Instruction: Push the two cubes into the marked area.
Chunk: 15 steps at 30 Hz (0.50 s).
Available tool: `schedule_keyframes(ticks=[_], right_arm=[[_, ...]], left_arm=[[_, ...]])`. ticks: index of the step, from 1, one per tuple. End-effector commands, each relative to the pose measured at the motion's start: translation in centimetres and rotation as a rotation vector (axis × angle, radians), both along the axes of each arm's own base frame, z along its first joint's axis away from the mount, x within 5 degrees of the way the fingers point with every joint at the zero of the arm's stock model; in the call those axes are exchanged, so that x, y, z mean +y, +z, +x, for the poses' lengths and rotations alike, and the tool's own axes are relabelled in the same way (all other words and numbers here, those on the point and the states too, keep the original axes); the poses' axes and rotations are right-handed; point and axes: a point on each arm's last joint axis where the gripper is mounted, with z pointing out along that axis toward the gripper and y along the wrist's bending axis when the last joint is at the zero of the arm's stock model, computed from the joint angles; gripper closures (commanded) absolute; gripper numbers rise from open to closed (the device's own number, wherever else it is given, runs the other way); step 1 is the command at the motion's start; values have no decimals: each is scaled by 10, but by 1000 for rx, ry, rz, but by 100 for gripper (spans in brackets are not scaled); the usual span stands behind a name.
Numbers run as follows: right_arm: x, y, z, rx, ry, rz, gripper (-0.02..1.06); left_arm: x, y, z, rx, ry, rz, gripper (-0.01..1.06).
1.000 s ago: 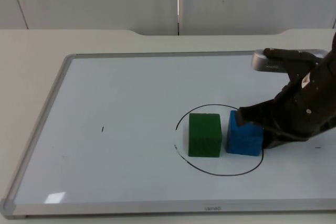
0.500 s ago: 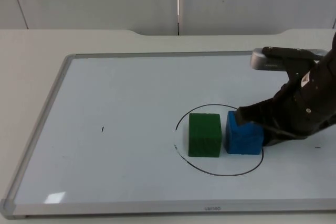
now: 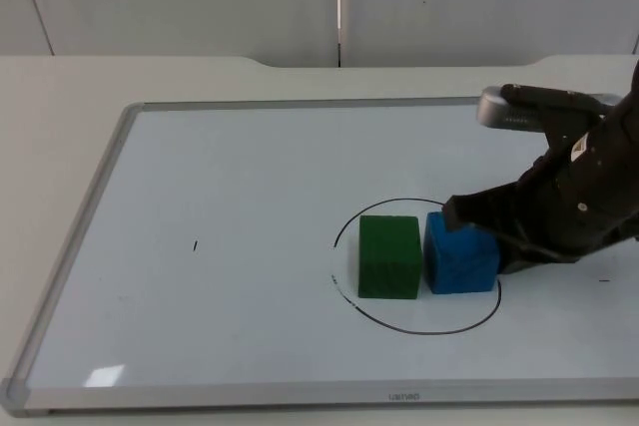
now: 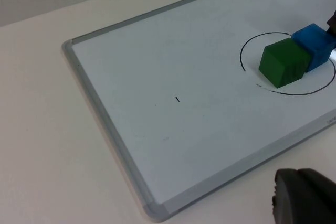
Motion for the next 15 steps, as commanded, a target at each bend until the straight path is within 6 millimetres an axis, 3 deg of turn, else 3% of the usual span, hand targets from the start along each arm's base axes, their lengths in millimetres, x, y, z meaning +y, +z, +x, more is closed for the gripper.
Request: schedule_keyframes(ticks=[1, 15], right_arm=[[2, 0, -1, 2, 6, 2, 104], [1, 4, 0, -8, 1, 10, 104]], left_arm=[[0, -2, 0, 5, -6, 0, 105], [0, -2, 0, 5, -6, 0, 105]])
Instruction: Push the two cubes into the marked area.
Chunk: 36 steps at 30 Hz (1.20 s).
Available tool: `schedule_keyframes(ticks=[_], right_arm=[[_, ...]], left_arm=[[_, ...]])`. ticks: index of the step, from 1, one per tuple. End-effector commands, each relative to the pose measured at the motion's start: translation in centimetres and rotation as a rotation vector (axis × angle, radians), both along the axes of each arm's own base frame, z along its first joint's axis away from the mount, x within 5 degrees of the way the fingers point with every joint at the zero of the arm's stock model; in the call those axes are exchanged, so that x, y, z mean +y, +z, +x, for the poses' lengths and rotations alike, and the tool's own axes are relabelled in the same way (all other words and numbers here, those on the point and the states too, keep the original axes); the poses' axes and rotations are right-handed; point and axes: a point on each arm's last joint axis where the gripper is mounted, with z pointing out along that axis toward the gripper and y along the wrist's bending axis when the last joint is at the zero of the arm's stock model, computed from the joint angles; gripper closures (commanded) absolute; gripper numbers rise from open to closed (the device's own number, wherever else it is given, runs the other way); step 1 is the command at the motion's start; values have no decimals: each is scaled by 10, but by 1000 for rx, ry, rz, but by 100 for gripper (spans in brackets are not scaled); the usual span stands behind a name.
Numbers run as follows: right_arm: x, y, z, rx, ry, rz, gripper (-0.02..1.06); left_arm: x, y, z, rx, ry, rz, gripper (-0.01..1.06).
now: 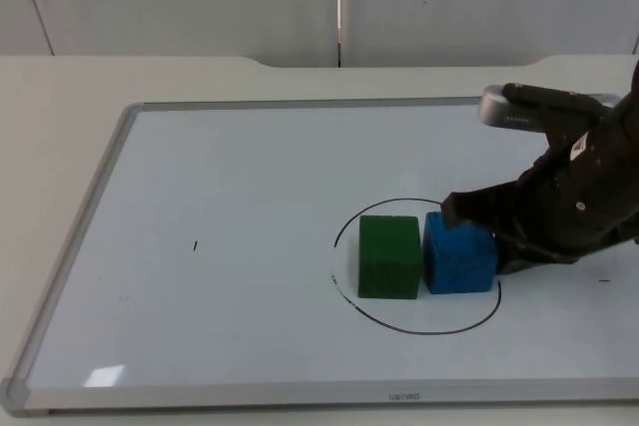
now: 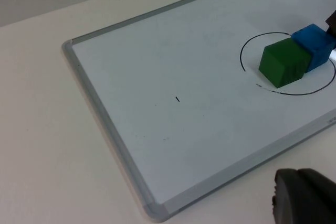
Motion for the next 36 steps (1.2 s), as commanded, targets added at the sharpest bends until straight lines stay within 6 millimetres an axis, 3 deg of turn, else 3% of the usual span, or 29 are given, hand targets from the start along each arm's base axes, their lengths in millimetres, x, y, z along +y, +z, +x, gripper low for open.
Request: schedule_keyframes(ticks=[1, 5, 6, 10, 12, 14, 18, 20, 23, 28, 36], right_arm=[[0, 4, 0, -16, 24, -6, 104], [-2, 40, 1, -142, 107, -28, 104], [-2, 40, 1, -142, 107, -28, 104], [-7, 92, -7, -290, 155, -22, 104], [-14, 133, -19, -395, 174, -11, 104], [-16, 141, -22, -418, 177, -9, 104], [-33, 213, -59, -620, 165, 60, 104], [-34, 218, -62, -637, 164, 66, 104], [-48, 253, -90, -766, 193, 59, 104], [-63, 274, -117, -843, 240, 6, 104], [-74, 265, -137, -845, 259, -33, 104]], left_arm=[[0, -2, 0, 5, -6, -1, 105], [0, -2, 0, 5, -6, -1, 105], [0, -2, 0, 5, -6, -1, 105], [0, -2, 0, 5, -6, -1, 105], [0, -2, 0, 5, -6, -1, 105], [0, -2, 0, 5, -6, -1, 105], [0, -2, 0, 5, -6, -1, 105], [0, -2, 0, 5, -6, -1, 105], [0, -2, 0, 5, -6, -1, 105], [0, -2, 0, 5, -6, -1, 105], [0, -2, 0, 4, -6, 0, 105]])
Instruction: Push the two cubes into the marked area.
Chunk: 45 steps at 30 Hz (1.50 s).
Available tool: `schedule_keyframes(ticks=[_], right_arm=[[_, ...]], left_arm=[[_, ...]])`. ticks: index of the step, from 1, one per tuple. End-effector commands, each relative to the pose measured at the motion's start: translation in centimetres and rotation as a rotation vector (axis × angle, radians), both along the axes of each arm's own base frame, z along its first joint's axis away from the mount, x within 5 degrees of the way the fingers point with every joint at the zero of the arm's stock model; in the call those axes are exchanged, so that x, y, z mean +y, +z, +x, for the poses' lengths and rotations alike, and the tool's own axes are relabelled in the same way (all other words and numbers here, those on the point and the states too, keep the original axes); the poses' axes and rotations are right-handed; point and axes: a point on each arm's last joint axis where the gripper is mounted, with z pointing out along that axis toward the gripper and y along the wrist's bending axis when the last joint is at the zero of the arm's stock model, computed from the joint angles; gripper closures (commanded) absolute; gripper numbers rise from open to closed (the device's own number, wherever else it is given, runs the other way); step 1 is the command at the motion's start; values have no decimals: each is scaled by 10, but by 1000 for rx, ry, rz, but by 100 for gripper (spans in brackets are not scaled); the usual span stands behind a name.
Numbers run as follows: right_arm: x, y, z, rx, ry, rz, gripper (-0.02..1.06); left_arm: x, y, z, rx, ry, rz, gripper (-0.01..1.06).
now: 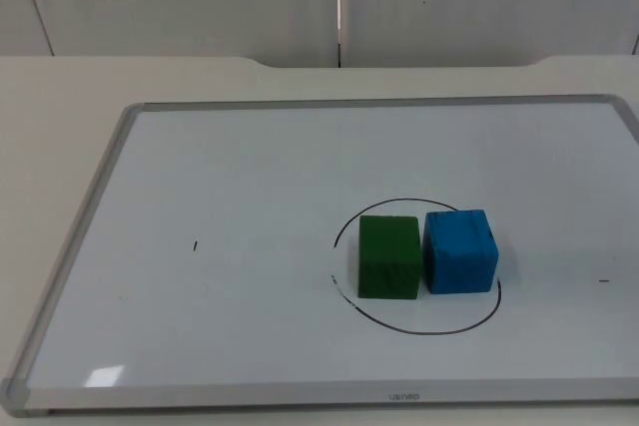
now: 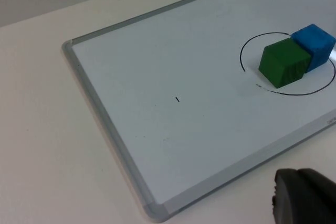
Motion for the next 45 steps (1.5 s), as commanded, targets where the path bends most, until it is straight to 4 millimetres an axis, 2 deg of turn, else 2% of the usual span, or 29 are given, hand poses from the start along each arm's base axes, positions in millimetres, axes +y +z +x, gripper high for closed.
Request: schedule_keyframes(ticks=[1, 9, 11, 14, 19, 20, 24, 25, 30, 31, 36, 45], right_arm=[[-2, -7, -4, 13, 6, -32, 104], [-3, -35, -5, 94, 7, -71, 104], [-5, -47, -11, 114, 7, -80, 104], [-8, -53, -16, 120, 7, -83, 104], [-22, -58, -46, 70, 7, -49, 104], [-22, -58, -46, 70, 7, -49, 104], [-36, -57, -78, 29, 8, 8, 104], [-36, -57, -78, 29, 8, 8, 104], [-50, -56, -109, 37, 11, 19, 104], [-50, -56, -109, 37, 11, 19, 104], [-64, -60, -137, 48, 13, 13, 104], [-80, -67, -170, 28, 16, 11, 104]], left_arm=[[0, -2, 0, 4, -6, 0, 105], [0, -2, 0, 0, -3, 8, 105], [1, -2, 0, -1, -2, 9, 105], [1, -2, 0, -1, -2, 9, 105], [1, -2, 0, -1, -2, 9, 105], [1, -2, 0, -1, -2, 9, 105], [1, -2, 0, -1, -2, 9, 105], [1, -2, 0, -1, -2, 9, 105], [1, -2, 0, -1, -2, 9, 105], [1, -2, 0, -1, -2, 9, 105], [1, -2, 0, -1, -2, 9, 105], [1, -2, 0, -1, -2, 9, 105]])
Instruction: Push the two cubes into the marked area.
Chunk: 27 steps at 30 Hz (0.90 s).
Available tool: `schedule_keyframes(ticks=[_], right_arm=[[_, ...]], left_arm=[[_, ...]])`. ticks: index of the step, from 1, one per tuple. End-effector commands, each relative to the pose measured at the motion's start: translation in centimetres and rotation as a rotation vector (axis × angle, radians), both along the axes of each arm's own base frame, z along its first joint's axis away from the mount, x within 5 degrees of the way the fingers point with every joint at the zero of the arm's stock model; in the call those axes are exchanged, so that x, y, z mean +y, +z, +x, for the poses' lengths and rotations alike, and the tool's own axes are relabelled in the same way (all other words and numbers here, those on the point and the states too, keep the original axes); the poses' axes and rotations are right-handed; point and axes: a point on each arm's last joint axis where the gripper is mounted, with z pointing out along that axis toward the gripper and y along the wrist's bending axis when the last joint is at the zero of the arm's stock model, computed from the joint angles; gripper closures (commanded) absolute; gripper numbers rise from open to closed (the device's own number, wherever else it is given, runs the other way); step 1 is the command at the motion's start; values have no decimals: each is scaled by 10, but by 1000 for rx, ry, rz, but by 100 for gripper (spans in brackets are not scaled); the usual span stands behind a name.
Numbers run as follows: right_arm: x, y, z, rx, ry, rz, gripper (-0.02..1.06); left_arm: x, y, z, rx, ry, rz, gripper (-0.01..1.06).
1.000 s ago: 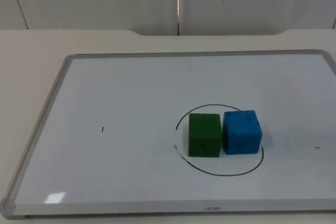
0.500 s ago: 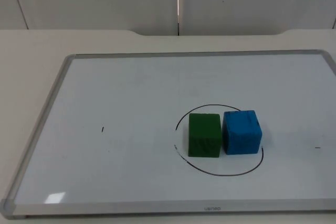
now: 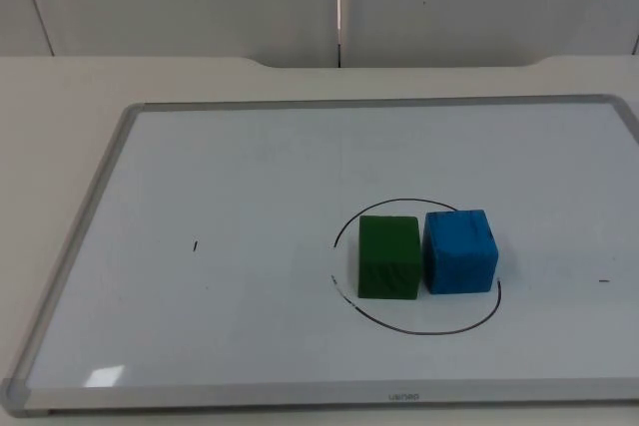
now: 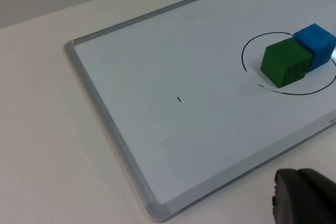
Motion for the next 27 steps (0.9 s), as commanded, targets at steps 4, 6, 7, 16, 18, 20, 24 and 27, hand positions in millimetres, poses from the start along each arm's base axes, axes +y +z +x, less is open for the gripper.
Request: schedule_keyframes(ticks=[4, 6, 7, 16, 18, 20, 24, 27], right_arm=[[-7, -8, -16, -4, 12, -15, 104], [-11, -10, -24, -20, 12, -7, 104], [-12, -11, -24, -17, 12, -8, 104], [-10, -26, -21, 35, 28, -79, 104], [-10, -26, -21, 35, 28, -79, 104], [-10, -28, -20, 46, 26, -94, 104], [-10, -30, -20, 54, 26, -98, 104], [-11, -30, -19, 57, 17, -92, 104]], left_arm=[[0, -2, 0, 0, -3, 8, 105], [0, -2, 0, 0, -3, 8, 105], [0, -2, 0, 0, -3, 8, 105], [0, -2, 0, 0, -3, 8, 105], [0, -2, 0, 0, -3, 8, 105], [0, -2, 0, 0, -3, 8, 105], [0, -2, 0, 0, -3, 8, 105], [0, -2, 0, 0, -3, 8, 105]])
